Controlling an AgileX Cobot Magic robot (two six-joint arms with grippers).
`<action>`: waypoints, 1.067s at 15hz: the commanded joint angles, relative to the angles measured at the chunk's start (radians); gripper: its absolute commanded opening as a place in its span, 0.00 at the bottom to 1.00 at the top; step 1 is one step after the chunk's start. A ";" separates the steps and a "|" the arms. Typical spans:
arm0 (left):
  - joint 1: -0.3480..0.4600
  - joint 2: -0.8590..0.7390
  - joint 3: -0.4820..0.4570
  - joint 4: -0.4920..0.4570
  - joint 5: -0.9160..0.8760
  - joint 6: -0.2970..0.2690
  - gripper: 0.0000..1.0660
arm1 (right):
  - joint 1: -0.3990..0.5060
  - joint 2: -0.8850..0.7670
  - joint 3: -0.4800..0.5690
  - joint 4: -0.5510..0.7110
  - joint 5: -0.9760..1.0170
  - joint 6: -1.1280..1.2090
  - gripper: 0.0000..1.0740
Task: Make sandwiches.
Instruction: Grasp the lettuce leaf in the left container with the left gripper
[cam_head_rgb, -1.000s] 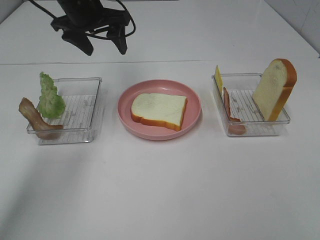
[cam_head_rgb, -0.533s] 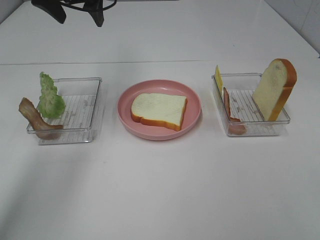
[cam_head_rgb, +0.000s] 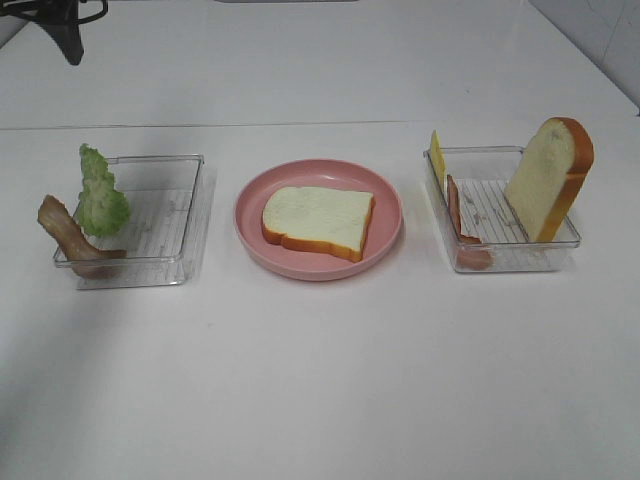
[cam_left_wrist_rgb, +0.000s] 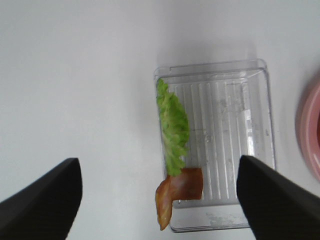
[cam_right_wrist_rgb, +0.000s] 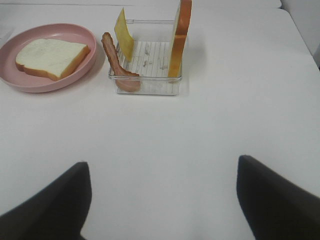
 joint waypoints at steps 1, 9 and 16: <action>0.030 -0.006 0.059 -0.014 0.070 -0.006 0.75 | -0.006 -0.009 0.002 -0.003 -0.013 -0.002 0.71; 0.026 0.130 0.076 -0.044 0.012 0.019 0.70 | -0.006 -0.009 0.002 -0.003 -0.013 -0.002 0.71; 0.025 0.231 0.076 -0.092 -0.105 0.019 0.69 | -0.006 -0.009 0.002 -0.003 -0.013 -0.002 0.71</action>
